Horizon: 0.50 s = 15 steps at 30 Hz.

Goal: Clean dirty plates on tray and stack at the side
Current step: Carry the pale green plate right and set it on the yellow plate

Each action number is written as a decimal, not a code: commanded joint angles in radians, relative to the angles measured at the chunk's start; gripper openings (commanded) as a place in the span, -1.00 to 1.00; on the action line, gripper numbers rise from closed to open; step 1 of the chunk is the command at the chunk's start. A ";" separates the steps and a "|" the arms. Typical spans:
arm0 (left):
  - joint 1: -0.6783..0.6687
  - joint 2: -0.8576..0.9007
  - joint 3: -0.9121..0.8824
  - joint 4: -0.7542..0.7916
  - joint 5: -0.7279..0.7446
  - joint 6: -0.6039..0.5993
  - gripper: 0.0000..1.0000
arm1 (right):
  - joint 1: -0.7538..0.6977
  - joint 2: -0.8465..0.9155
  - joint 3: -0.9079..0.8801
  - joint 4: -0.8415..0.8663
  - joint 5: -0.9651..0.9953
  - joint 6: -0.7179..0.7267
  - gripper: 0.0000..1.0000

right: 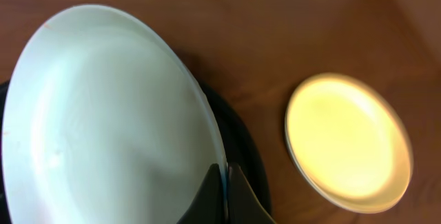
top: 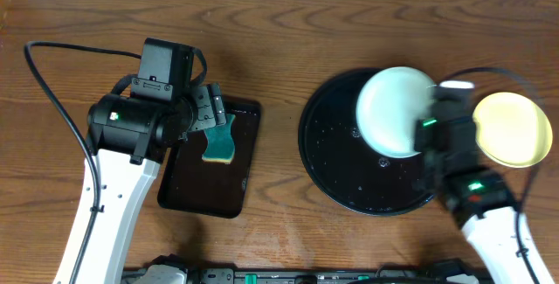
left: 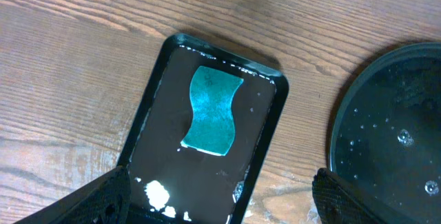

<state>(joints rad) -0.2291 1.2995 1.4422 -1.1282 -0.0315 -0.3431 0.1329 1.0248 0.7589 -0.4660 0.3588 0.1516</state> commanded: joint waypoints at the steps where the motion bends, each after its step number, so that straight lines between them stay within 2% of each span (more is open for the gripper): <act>1: 0.005 -0.006 0.001 -0.004 -0.003 -0.005 0.69 | -0.262 0.027 0.013 0.005 -0.373 0.047 -0.98; 3: 0.005 -0.006 0.001 -0.004 -0.003 -0.005 0.69 | -0.454 0.071 0.013 0.012 -0.454 0.103 -0.98; 8: 0.005 -0.006 0.001 -0.004 -0.003 -0.005 0.69 | -0.766 0.191 0.013 0.042 -0.556 0.282 -0.98; 11: 0.005 -0.006 0.001 -0.004 -0.003 -0.005 0.69 | -0.884 0.284 0.013 0.117 -0.558 0.354 -0.98; 15: 0.005 -0.006 0.001 -0.004 -0.003 -0.005 0.69 | -0.959 0.405 0.013 0.245 -0.527 0.378 -0.98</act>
<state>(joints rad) -0.2291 1.2995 1.4422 -1.1282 -0.0311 -0.3431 -0.7841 1.3609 0.7601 -0.2703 -0.1402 0.4458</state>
